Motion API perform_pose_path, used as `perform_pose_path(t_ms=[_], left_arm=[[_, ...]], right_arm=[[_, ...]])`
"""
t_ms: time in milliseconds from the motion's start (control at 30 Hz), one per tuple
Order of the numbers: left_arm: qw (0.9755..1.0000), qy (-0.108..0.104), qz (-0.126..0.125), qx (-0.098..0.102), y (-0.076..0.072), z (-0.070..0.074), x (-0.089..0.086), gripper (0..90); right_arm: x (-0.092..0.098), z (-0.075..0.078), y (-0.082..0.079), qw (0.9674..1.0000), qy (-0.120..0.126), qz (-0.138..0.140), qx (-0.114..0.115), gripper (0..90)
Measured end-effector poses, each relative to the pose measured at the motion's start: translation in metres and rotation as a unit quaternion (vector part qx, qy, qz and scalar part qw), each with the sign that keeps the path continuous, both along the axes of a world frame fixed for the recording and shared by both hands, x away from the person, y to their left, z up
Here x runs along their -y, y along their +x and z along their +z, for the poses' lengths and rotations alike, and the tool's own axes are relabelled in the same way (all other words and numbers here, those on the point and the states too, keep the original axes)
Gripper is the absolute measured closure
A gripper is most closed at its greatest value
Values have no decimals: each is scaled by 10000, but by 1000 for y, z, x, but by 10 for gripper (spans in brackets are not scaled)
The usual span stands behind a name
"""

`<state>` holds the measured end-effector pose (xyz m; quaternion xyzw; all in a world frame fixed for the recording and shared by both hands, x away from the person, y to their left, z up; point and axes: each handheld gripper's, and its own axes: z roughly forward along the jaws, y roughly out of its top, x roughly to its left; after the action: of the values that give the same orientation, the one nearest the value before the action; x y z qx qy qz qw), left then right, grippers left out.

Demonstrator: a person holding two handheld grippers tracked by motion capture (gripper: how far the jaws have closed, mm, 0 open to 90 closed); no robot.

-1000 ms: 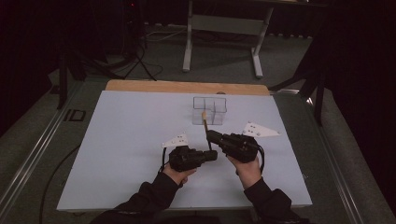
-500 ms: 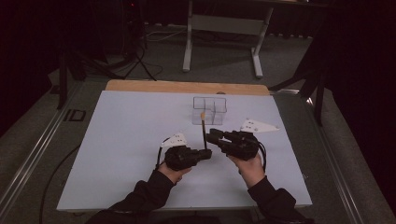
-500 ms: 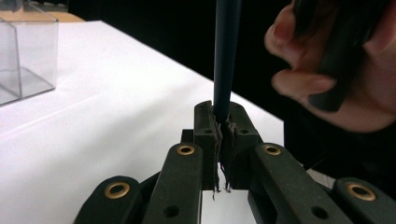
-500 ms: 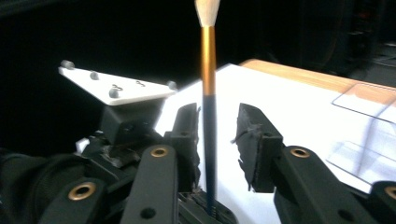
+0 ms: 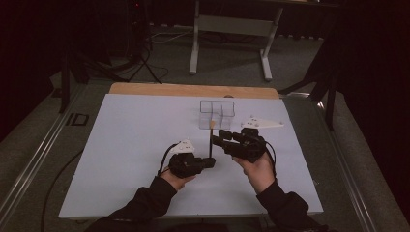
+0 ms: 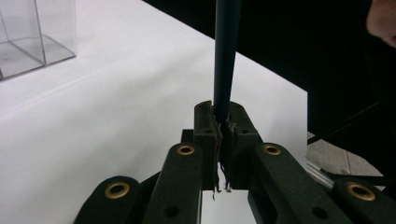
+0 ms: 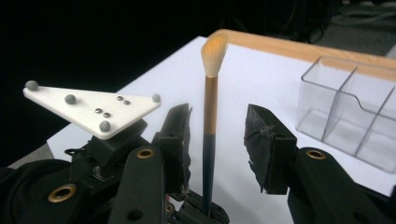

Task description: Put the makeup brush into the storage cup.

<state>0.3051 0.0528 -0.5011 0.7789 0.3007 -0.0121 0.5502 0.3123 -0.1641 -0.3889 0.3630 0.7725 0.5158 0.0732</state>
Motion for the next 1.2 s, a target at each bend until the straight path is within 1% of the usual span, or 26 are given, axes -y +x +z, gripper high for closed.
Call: perform_pose_path(t_ms=[67, 100, 133, 167, 233, 300, 400, 467, 500, 533, 600, 667, 700, 733, 767, 833, 867, 967, 1067, 1133, 1167, 1200], left_arm=[[10000, 30, 7, -57, 0, -1, 0, 858], [9999, 88, 2, -82, 0, -2, 1, 858], [9999, 88, 2, -82, 0, -2, 1, 858], [9998, 140, 24, -113, 0, -3, 1, 858], [9998, 176, 5, -135, -2, -4, 4, 858], [9996, 236, -13, -124, -2, -5, 6, 858], [9996, 256, -32, -134, -3, -6, 7, 858], [9995, 286, -43, -149, -3, -7, 9, 858], [9995, 276, -36, -161, -3, -8, 9, 858], [9994, 305, -39, -158, -3, -8, 10, 858], [9994, 287, -52, -170, -3, -8, 10, 858], [9994, 301, -69, -168, -3, -9, 11, 858], [9994, 287, -80, -199, -3, -9, 12, 858], [9992, 326, -85, -202, -3, -9, 12, 857], [9992, 300, -107, -247, -3, -10, 12, 858], [9991, 321, -104, -245, -3, -11, 13, 857], [9991, 293, -113, -285, -2, -11, 13, 857], [9990, 270, -144, -316, -2, -11, 14, 857], [9988, 296, -152, -372, -1, -10, 14, 852], [9988, 303, -143, -349, 0, -10, 14, 841], [9987, 303, -134, -395, 1, -9, 14, 779], [9987, 303, -134, -395, 1, -9, 14, 748]], right_arm=[[-3, 0, 1, 9999, -66, -37, -103, 604], [-4, 0, 1, 9999, -90, -52, -125, 607], [-4, 0, 1, 9999, -90, -52, -125, 607], [-7, -1, 1, 9995, -163, -123, -243, 622], [-8, -2, 1, 9993, -185, -156, -287, 629], [-9, -2, 2, 9989, -264, -232, -323, 640], [-10, -2, 4, 9983, -310, -289, -389, 651], [-13, -3, 5, 9975, -397, -329, -488, 688], [-13, -3, 5, 9975, -397, -329, -488, 688], [-14, -3, 6, 9971, -446, -342, -517, 709], [-14, -2, 6, 9966, -503, -402, -509, 749], [-14, -3, 7, 9963, -518, -425, -541, 784], [-14, -3, 8, 9961, -523, -420, -574, 802], [-14, -3, 9, 9959, -545, -409, -594, 815], [-14, -4, 9, 9957, -555, -405, -622, 826], [-14, -5, 10, 9954, -590, -363, -664, 831], [-14, -5, 10, 9954, -589, -349, -670, 834], [-14, -5, 10, 9954, -603, -356, -653, 839], [-16, -5, 10, 9954, -652, -335, -622, 842], [-16, -5, 10, 9954, -659, -347, -608, 842], [-16, -4, 10, 9955, -684, -338, -556, 842], [-16, -4, 10, 9955, -684, -338, -556, 842]])
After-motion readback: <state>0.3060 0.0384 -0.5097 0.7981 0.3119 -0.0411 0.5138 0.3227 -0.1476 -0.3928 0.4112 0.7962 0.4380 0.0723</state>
